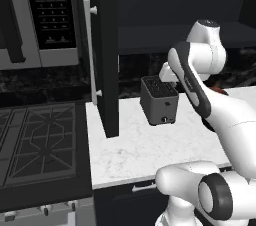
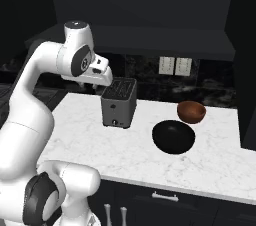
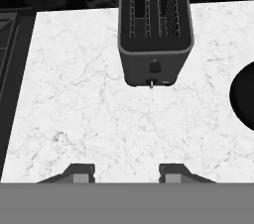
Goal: Pick up the bowls on the counter and stack them on top of one another in the open cabinet. Place the smaller bowl on top of the larger bowl.
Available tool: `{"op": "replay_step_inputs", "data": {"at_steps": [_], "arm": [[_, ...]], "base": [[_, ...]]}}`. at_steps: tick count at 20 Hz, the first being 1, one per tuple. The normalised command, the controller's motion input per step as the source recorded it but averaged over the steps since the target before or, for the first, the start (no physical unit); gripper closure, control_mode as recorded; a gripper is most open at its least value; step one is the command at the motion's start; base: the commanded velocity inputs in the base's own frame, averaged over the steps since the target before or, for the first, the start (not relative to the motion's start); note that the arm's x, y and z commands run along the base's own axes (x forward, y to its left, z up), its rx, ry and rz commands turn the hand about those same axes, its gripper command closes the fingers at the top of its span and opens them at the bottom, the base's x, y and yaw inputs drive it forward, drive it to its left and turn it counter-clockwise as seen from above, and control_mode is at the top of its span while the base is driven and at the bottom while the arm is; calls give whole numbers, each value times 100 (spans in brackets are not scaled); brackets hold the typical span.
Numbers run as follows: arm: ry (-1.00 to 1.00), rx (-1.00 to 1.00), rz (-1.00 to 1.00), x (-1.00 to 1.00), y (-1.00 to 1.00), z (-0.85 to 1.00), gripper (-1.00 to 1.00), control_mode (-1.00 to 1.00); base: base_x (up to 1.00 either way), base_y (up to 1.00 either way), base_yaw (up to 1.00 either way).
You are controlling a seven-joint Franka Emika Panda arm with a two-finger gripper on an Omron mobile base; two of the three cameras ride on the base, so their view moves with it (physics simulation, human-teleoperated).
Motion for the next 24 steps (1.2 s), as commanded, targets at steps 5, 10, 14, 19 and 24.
{"op": "replay_step_inputs", "data": {"at_steps": [5,10,14,19,24], "arm": [[1,2,0,-3,-25,-9,-100,-100],[2,-1,-7,-23,-62,-41,-100,-100],[-1,19,-20,-3,-100,-38,-100,-100],[0,19,-28,30,-100,-43,-100,-100],[6,18,-38,31,-100,-21,-100,-100]], "base": [[0,0,0],[0,0,0],[0,0,0],[0,0,0],[0,0,0]]}}
